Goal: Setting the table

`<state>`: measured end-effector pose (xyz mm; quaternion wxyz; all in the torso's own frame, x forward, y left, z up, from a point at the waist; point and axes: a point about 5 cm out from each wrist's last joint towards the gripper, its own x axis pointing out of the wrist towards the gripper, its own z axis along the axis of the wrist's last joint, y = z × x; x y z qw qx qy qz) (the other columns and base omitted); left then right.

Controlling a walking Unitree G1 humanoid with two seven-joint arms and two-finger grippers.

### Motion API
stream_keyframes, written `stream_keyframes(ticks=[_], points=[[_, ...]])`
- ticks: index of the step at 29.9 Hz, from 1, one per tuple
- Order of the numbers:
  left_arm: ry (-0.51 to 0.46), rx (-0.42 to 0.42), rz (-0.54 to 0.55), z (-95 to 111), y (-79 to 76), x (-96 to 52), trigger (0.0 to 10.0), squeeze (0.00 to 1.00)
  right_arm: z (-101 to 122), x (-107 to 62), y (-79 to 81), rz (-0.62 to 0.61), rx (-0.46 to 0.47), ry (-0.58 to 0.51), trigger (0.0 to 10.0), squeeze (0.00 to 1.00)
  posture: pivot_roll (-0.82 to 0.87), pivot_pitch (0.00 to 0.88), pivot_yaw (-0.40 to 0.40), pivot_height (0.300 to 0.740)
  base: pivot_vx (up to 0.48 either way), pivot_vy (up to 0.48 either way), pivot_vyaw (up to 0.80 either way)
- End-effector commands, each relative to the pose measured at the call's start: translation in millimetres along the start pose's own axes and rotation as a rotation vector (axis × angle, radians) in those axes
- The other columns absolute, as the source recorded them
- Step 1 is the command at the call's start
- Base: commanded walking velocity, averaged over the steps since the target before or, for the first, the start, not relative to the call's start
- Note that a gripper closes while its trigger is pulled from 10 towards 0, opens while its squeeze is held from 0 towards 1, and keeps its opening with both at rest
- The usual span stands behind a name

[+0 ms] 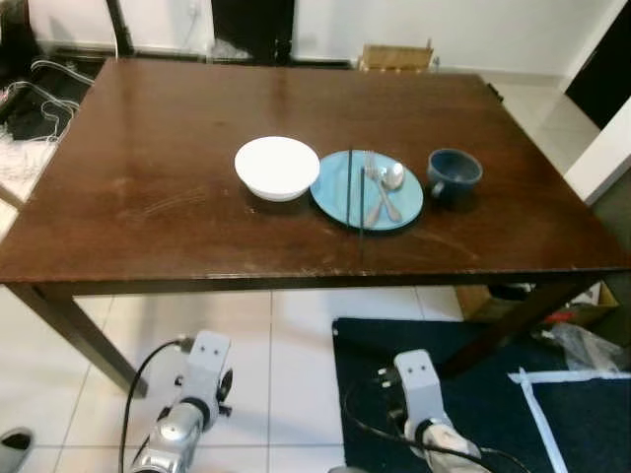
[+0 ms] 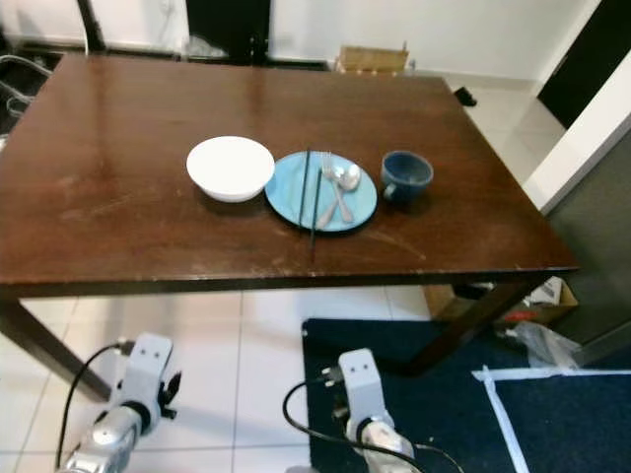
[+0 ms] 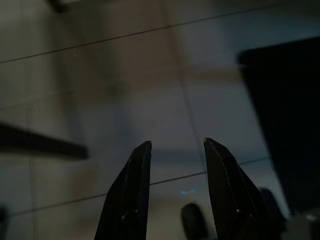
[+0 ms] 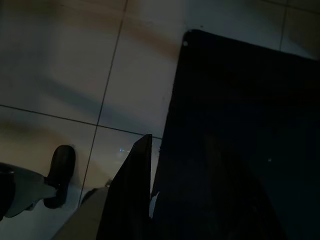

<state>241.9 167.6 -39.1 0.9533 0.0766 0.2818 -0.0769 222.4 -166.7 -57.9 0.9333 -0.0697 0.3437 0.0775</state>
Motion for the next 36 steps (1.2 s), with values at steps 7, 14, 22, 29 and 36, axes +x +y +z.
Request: stream_keyframes(ticks=[7, 14, 22, 29, 36], points=[[0.01, 0.0, -0.03, -3, -4.3, -1.0, 10.0, 0.0, -6, -2.2, -3.2, -0.015, 0.011, 0.016, 10.0, 0.0, 0.02, 0.025, -0.009, 0.74, 0.0, 0.0, 0.0], [0.021, 0.022, -0.032, -8, -4.2, -3.1, 10.0, 0.0, -1, -1.9, -2.7, 0.042, 0.011, -0.015, 10.0, 0.0, 0.01, 0.024, -0.01, 0.74, 0.0, 0.0, 0.0], [0.037, 0.01, -0.025, -17, -4.8, -7.2, 10.0, 0.0, 45, -15.8, 15.1, 0.609, -0.158, -0.164, 10.0, 0.0, 0.0, 0.02, -0.016, 0.74, 0.0, 0.0, 0.0], [0.031, 0.01, -0.04, -16, -7.8, -7.0, 10.0, 0.0, 89, -42.0, 9.1, 0.838, -0.23, -0.243, 10.0, 0.0, -0.01, 0.015, -0.02, 0.74, 0.0, 0.0, 0.0], [0.008, 0.005, -0.061, -14, -11.6, -6.9, 10.0, 0.0, 164, -79.2, 13.4, 1.003, -0.253, -0.471, 10.0, 0.0, -0.01, 0.022, -0.027, 0.74, 0.0, 0.0, 0.0]])
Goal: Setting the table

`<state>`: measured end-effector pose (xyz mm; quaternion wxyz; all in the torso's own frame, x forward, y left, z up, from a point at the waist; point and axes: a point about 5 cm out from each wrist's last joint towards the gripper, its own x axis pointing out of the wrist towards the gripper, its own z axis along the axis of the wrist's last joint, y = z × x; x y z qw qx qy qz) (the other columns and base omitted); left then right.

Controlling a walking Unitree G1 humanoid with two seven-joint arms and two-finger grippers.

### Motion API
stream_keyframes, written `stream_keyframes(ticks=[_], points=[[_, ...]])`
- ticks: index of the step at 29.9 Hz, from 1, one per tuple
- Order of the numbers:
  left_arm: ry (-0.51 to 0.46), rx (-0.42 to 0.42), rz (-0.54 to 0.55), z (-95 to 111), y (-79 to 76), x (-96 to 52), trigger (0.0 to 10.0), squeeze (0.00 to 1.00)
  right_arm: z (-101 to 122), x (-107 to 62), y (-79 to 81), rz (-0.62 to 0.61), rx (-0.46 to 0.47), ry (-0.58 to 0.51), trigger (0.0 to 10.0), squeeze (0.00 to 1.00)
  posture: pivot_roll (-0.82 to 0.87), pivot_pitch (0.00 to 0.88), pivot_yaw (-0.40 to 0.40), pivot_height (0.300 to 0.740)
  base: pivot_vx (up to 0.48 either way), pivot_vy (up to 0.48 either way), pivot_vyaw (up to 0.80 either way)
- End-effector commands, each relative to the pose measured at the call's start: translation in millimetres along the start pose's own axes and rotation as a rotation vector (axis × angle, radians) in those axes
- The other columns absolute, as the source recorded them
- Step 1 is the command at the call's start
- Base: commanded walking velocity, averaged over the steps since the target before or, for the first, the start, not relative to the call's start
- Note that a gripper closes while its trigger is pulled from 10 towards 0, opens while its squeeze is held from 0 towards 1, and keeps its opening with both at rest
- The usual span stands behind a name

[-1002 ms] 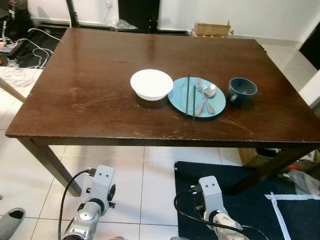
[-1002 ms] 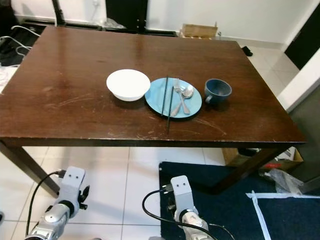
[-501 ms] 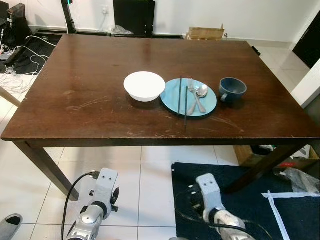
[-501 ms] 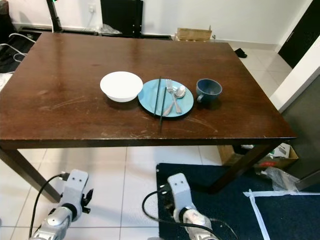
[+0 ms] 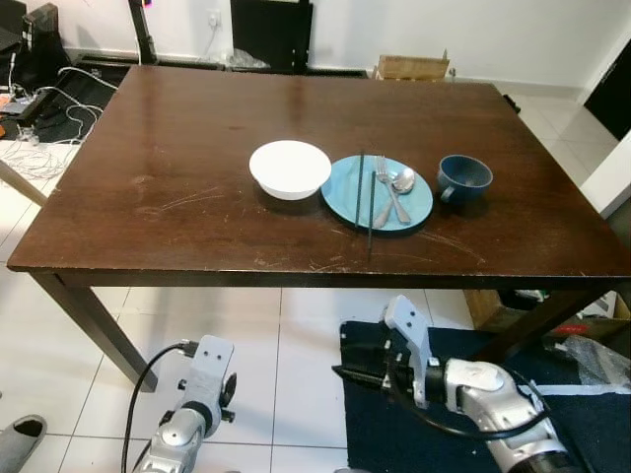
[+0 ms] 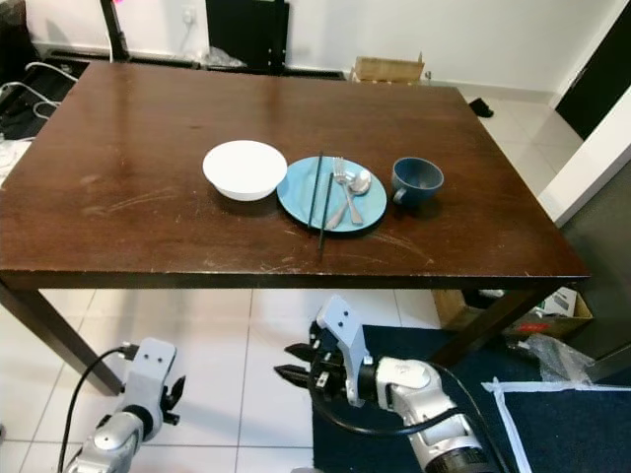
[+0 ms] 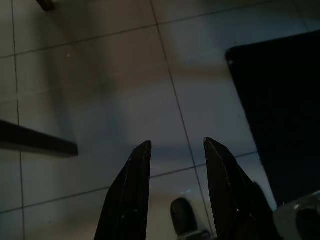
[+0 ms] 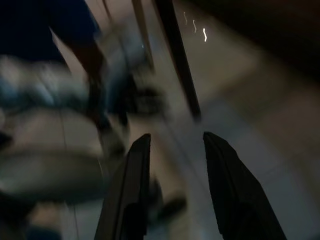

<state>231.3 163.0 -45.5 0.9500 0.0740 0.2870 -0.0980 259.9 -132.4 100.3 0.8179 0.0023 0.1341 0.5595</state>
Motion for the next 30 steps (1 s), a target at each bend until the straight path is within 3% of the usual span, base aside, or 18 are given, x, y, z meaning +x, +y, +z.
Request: stream_keyframes(ticks=[1, 2, 3, 6, 10, 13, 16, 17, 22, 23, 24, 28, 30], points=[[-0.011, -0.001, -0.026, -2, -5.7, -1.8, 10.0, 0.0, 32, 1.2, -5.2, -0.024, -0.052, -0.102, 10.0, 0.0, -0.01, 0.026, -0.031, 0.74, 0.0, 0.0, 0.0], [-0.037, 0.006, -0.046, 0, -8.2, -2.0, 10.0, 0.0, 57, 6.0, -16.9, -0.114, -0.095, -0.184, 10.0, 0.0, -0.01, 0.028, -0.033, 0.74, 0.0, 0.0, 0.0], [-0.037, 0.006, -0.046, 0, -8.2, -2.0, 10.0, 0.0, 57, 6.0, -16.9, -0.114, -0.095, -0.184, 10.0, 0.0, -0.01, 0.028, -0.033, 0.74, 0.0, 0.0, 0.0], [-0.112, 0.007, -0.079, 8, -10.2, -4.2, 10.0, 0.0, 85, 10.7, -38.3, -0.312, -0.149, -0.233, 10.0, 0.0, -0.01, 0.031, -0.035, 0.74, 0.0, 0.0, 0.0], [-0.206, 0.003, -0.102, 19, -10.8, -8.0, 10.0, 0.0, 95, 11.8, -51.6, -0.451, -0.193, -0.23, 10.0, 0.0, -0.01, 0.037, -0.035, 0.74, 0.0, 0.0, 0.0], [-0.372, -0.025, -0.151, 39, -11.6, -21.0, 10.0, 0.0, 106, 11.6, -63.7, -0.601, -0.255, -0.208, 10.0, 0.0, 0.0, 0.041, -0.042, 0.74, 0.0, 0.0, 0.0], [-0.43, -0.019, -0.172, 46, -11.3, -28.7, 10.0, 0.0, 109, 11.4, -70.3, -0.678, -0.284, -0.197, 10.0, 0.0, 0.0, 0.046, -0.046, 0.74, 0.0, 0.0, 0.0], [-0.492, -0.002, -0.179, 56, -9.8, -36.1, 10.0, 0.0, 112, 9.4, -78.2, -0.76, -0.301, -0.193, 10.0, 0.0, 0.0, 0.05, -0.049, 0.74, 0.0, 0.0, 0.0], [-0.559, 0.025, -0.183, 72, -10.8, -41.7, 10.0, 0.0, 110, 5.9, -90.4, -0.857, -0.31, -0.147, 10.0, 0.0, 0.0, 0.056, -0.052, 0.74, 0.0, 0.0, 0.0], [-0.579, 0.039, -0.184, 78, -11.6, -42.0, 10.0, 0.0, 109, 3.9, -94.7, -0.888, -0.283, -0.149, 10.0, 0.45, 0.0, 0.06, -0.052, 0.74, 0.0, 0.0, 0.0], [-0.596, 0.047, -0.188, 84, -12.4, -43.2, 10.0, 0.0, 107, 2.4, -98.7, -0.915, -0.254, -0.153, 10.0, 1.0, 0.0, 0.061, -0.051, 0.74, 0.0, 0.0, 0.0], [-0.627, 0.071, -0.183, 96, -12.5, -43.5, 10.0, 0.0, 104, 0.8, -104.8, -0.951, -0.205, -0.149, 10.0, 1.0, 0.0, 0.068, -0.047, 0.74, 0.0, 0.0, 0.0], [-0.692, 0.098, -0.19, 127, -14.5, -43.7, 10.0, 0.0, 94, -0.4, -115.1, -1.0, -0.112, -0.134, 10.0, 1.0, 0.0, 0.082, -0.044, 0.74, 0.0, 0.0, 0.0]])
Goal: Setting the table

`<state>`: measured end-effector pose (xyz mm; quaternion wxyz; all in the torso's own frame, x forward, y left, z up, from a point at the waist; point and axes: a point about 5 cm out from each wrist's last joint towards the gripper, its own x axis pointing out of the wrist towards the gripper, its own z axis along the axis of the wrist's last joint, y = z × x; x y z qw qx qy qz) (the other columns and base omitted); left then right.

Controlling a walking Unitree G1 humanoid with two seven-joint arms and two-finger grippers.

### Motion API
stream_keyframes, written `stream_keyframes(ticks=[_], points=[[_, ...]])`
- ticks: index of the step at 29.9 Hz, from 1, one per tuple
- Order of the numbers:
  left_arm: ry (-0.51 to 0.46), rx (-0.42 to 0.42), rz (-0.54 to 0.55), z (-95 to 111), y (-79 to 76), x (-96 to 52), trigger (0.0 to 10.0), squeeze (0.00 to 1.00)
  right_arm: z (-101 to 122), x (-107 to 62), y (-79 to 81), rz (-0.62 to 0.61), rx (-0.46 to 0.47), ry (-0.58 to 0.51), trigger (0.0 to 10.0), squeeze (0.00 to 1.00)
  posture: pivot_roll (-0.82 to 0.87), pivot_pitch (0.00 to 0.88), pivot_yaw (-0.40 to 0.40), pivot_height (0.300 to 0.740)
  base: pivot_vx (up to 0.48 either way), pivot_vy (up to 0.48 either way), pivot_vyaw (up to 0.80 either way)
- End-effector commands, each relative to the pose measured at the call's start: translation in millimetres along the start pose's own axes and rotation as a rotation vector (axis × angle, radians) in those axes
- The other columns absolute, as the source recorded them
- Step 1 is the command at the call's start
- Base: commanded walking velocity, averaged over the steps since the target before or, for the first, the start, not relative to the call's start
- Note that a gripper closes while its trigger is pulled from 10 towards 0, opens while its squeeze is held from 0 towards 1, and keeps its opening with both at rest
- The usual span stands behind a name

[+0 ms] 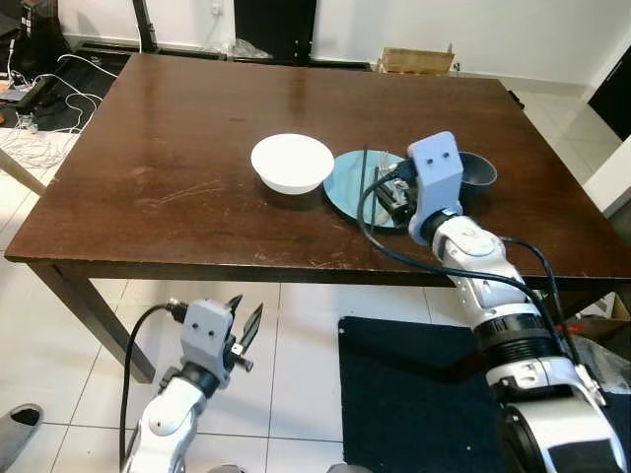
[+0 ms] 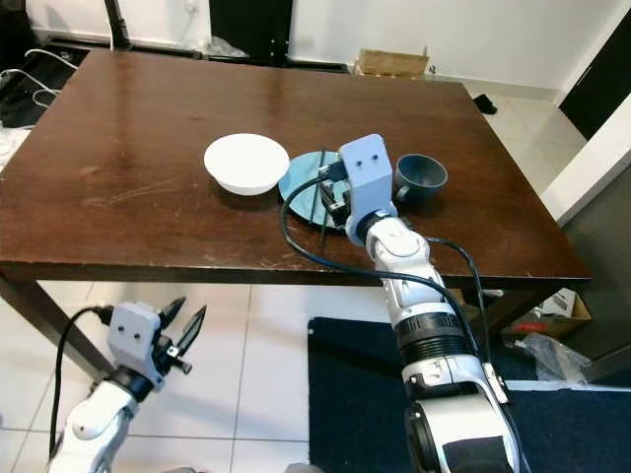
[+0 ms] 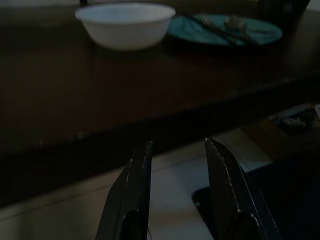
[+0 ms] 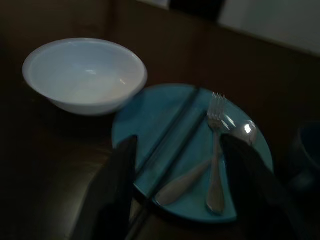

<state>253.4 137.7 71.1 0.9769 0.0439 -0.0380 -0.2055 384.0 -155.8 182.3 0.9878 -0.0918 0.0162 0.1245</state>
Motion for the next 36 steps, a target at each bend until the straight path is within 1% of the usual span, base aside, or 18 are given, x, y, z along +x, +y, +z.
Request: stream_keyframes(ticks=[1, 4, 6, 8, 10, 16, 20, 21, 22, 23, 34, 36], points=[[-0.033, 0.03, -0.032, 15, -3.4, 12.6, 10.0, 0.0, -11, 1.2, -5.9, -0.041, 0.062, 0.042, 10.0, 1.0, 0.0, 0.082, -0.044, 0.74, 0.0, 0.0, 0.0], [-0.063, 0.045, -0.044, 27, -3.7, 22.4, 10.0, 0.0, -16, 3.0, -8.9, -0.067, 0.108, 0.061, 10.0, 1.0, 0.01, 0.094, -0.041, 0.74, 0.0, 0.0, 0.0], [-0.085, 0.049, -0.05, 35, -3.3, 28.8, 10.0, 0.0, -18, 4.1, -9.8, -0.076, 0.12, 0.074, 10.0, 1.0, 0.01, 0.102, -0.04, 0.74, 0.0, 0.0, 0.0], [-0.101, 0.041, -0.044, 42, -1.7, 34.7, 10.0, 0.0, -21, 5.3, -9.3, -0.079, 0.139, 0.086, 10.0, 1.0, 0.01, 0.111, -0.039, 0.74, 0.0, 0.0, 0.0], [-0.102, 0.031, -0.029, 45, 0.2, 38.0, 10.0, 0.0, -22, 6.2, -7.7, -0.077, 0.163, 0.091, 10.0, 1.0, 0.02, 0.117, -0.037, 0.74, 0.0, 0.0, 0.0], [-0.09, 0.022, 0.003, 50, 4.2, 40.3, 10.0, 0.0, -25, 10.2, -0.8, -0.064, 0.219, 0.092, 10.0, 1.0, 0.02, 0.132, -0.03, 0.74, 0.0, 0.0, 0.0], [-0.087, 0.012, 0.02, 54, 6.5, 38.5, 10.0, 0.0, -21, 14.9, 6.5, -0.05, 0.253, 0.084, 10.0, 1.0, 0.03, 0.152, -0.027, 0.74, 0.0, 0.0, 0.0], [-0.084, 0.015, 0.024, 54, 7.1, 37.5, 10.0, 0.0, -20, 16.2, 8.9, -0.047, 0.266, 0.082, 10.0, 0.56, 0.04, 0.157, -0.03, 0.74, 0.0, 0.0, 0.0], [-0.082, 0.017, 0.026, 55, 7.5, 36.6, 10.0, 0.0, -19, 17.0, 10.4, -0.046, 0.275, 0.081, 10.0, 0.19, 0.04, 0.158, -0.031, 0.74, 0.0, 0.0, 0.0], [-0.078, 0.016, 0.031, 55, 7.8, 35.3, 10.0, 0.0, -19, 17.8, 12.1, -0.043, 0.283, 0.081, 10.0, 0.0, 0.04, 0.161, -0.034, 0.74, 0.0, 0.0, 0.0], [-0.065, 0.013, 0.051, 54, 8.2, 30.0, 10.0, 0.0, -17, 21.2, 19.4, -0.041, 0.293, 0.077, 10.0, 0.0, 0.05, 0.174, -0.044, 0.74, 0.0, 0.0, 0.0], [-0.067, 0.016, 0.048, 59, 6.9, 29.9, 10.0, 0.0, -9, 26.5, 22.2, -0.069, 0.276, 0.074, 10.0, 0.0, 0.06, 0.181, -0.049, 0.74, 0.0, 0.0, 0.0]])
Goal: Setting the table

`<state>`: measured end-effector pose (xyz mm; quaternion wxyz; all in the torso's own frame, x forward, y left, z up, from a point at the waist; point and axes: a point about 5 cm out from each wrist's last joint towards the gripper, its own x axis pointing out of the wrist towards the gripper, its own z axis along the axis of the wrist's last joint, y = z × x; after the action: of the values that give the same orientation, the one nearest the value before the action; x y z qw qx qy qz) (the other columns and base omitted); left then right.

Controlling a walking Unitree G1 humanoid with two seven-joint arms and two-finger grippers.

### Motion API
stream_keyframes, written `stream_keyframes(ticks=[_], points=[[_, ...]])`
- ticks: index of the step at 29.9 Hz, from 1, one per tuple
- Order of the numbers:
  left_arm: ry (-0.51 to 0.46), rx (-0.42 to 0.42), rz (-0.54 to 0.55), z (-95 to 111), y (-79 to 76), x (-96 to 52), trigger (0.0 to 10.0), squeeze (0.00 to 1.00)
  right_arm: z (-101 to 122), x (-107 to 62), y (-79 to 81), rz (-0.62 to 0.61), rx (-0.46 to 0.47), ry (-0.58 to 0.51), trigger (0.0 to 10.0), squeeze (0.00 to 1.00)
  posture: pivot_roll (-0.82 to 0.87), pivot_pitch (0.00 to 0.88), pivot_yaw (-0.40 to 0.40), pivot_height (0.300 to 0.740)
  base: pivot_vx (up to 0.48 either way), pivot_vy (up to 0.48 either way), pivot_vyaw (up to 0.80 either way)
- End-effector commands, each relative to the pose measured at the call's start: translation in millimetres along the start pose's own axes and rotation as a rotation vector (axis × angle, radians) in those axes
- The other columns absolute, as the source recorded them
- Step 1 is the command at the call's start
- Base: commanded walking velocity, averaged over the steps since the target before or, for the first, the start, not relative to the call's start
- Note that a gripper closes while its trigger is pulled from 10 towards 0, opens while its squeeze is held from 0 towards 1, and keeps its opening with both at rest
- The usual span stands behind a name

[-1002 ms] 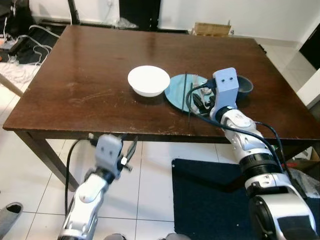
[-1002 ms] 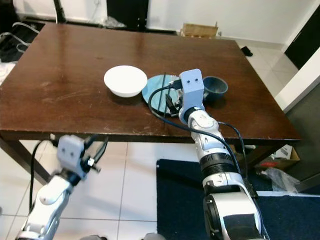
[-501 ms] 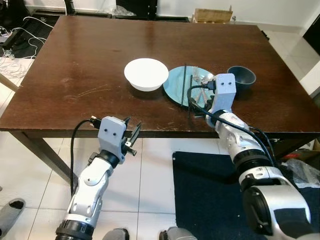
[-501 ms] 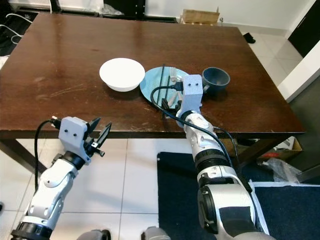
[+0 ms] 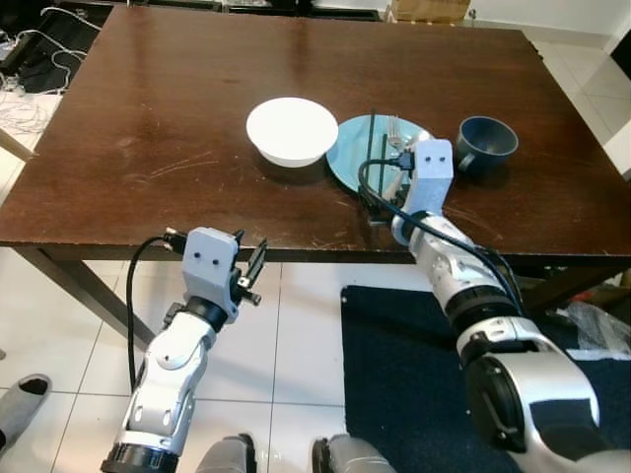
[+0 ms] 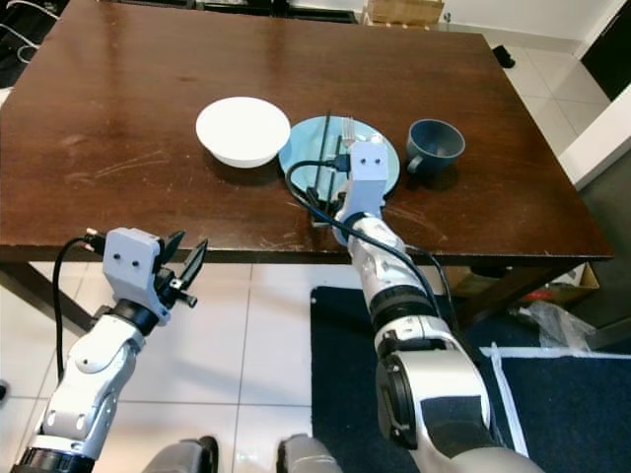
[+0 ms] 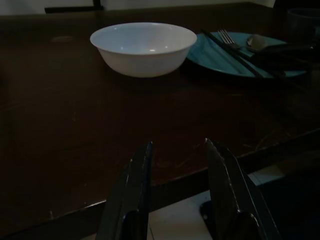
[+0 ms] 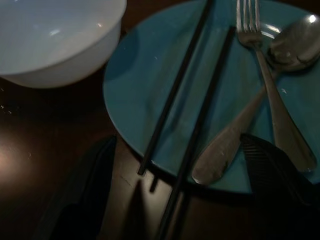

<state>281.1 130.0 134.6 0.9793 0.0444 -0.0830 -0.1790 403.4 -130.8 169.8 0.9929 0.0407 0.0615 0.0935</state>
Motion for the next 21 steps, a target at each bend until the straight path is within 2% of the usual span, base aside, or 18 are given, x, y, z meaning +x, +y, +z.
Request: stream_keyframes(ticks=[1, 13, 21], points=[[0.016, -0.004, -0.011, 0, -3.9, -2.4, 10.0, 0.0, 1, 2.7, 2.4, -0.036, -0.004, 0.004, 10.0, 0.0, 0.06, 0.184, -0.049, 0.74, 0.0, 0.0, 0.0], [0.009, 0.015, -0.051, 10, -10.5, -4.7, 10.0, 0.0, 8, 9.7, 19.9, -0.055, -0.036, 0.005, 10.0, 0.0, 0.08, 0.205, -0.056, 0.74, 0.0, 0.0, 0.0], [-0.051, 0.0, -0.146, 32, -15.8, -2.9, 10.0, 0.0, 17, 12.8, 25.1, -0.107, -0.042, -0.008, 10.0, 0.0, 0.1, 0.23, -0.054, 0.74, 0.0, 0.0, 0.0]])
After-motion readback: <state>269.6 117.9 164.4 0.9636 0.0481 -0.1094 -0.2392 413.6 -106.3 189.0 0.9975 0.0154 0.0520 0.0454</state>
